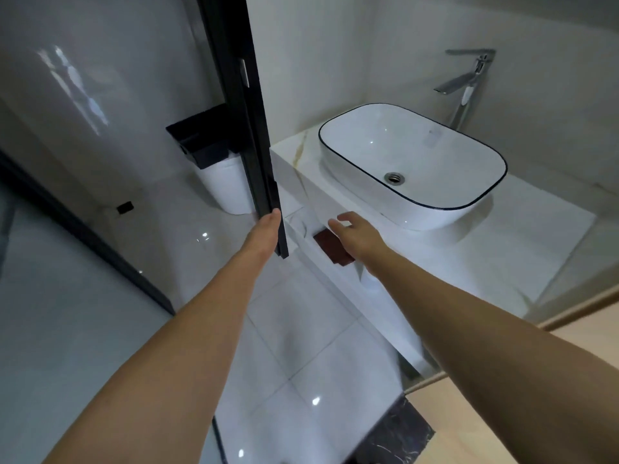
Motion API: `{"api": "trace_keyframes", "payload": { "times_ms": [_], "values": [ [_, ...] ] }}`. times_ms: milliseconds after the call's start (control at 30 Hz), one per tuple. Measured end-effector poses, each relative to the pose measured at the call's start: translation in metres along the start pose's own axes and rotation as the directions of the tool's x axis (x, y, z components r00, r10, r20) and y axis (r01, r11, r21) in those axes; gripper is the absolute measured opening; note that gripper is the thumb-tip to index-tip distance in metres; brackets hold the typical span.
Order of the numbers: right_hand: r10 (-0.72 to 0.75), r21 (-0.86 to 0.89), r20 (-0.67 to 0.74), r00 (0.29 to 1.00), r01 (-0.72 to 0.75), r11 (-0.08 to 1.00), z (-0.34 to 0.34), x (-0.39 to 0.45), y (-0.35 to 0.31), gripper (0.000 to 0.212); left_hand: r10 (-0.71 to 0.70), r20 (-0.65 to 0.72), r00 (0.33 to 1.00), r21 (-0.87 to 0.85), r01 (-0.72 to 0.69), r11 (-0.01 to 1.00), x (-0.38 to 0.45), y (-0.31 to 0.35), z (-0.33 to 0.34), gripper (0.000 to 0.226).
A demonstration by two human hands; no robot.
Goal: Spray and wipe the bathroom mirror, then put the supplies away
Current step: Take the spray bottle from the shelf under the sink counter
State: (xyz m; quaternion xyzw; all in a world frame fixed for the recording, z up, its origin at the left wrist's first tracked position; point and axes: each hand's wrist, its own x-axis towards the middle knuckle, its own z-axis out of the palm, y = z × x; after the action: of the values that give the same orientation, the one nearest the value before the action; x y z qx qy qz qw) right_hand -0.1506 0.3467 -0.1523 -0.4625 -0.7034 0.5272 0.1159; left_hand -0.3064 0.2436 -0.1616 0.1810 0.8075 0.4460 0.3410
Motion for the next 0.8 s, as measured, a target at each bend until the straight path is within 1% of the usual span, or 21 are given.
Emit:
{"api": "trace_keyframes", "payload": {
  "times_ms": [167,267,333,400,467,500,600,667,800],
  "values": [
    [-0.039,-0.072,0.01,0.999,0.04,0.997,0.046,0.053,0.057,0.051,0.07,0.008,0.997,0.005,-0.07,0.998,0.07,-0.057,0.036,0.056],
    [-0.061,-0.085,-0.027,0.998,0.058,0.995,0.07,0.082,0.107,0.049,0.116,0.014,0.993,0.003,-0.116,0.993,0.108,-0.097,0.065,0.057],
    [-0.072,-0.094,-0.05,0.996,0.067,0.993,0.086,0.102,0.144,0.048,0.133,0.023,0.991,-0.03,-0.132,0.991,0.133,-0.126,0.084,0.057],
    [-0.091,-0.123,-0.065,0.994,0.082,0.989,0.101,0.12,0.182,0.052,0.156,0.024,0.987,-0.071,-0.154,0.986,0.158,-0.157,0.104,0.054],
    [-0.102,-0.14,-0.088,0.991,0.089,0.986,0.114,0.138,0.22,0.055,0.181,0.021,0.983,-0.065,-0.179,0.982,0.181,-0.184,0.123,0.046],
    [-0.104,-0.145,-0.098,0.99,0.089,0.985,0.119,0.146,0.237,0.055,0.187,0.019,0.982,-0.056,-0.185,0.981,0.192,-0.197,0.133,0.044],
    [-0.116,-0.145,-0.141,0.983,0.095,0.985,0.13,0.166,0.286,0.054,0.202,0.005,0.979,-0.068,-0.201,0.977,0.223,-0.233,0.161,0.054],
    [-0.126,-0.133,-0.188,0.974,0.102,0.986,0.134,0.178,0.314,0.052,0.228,0.009,0.974,-0.075,-0.227,0.971,0.238,-0.251,0.178,0.056],
    [-0.143,-0.112,-0.265,0.954,0.117,0.987,0.135,0.2,0.35,0.049,0.289,0.038,0.957,-0.102,-0.284,0.953,0.26,-0.275,0.208,0.055]
  ]
}}
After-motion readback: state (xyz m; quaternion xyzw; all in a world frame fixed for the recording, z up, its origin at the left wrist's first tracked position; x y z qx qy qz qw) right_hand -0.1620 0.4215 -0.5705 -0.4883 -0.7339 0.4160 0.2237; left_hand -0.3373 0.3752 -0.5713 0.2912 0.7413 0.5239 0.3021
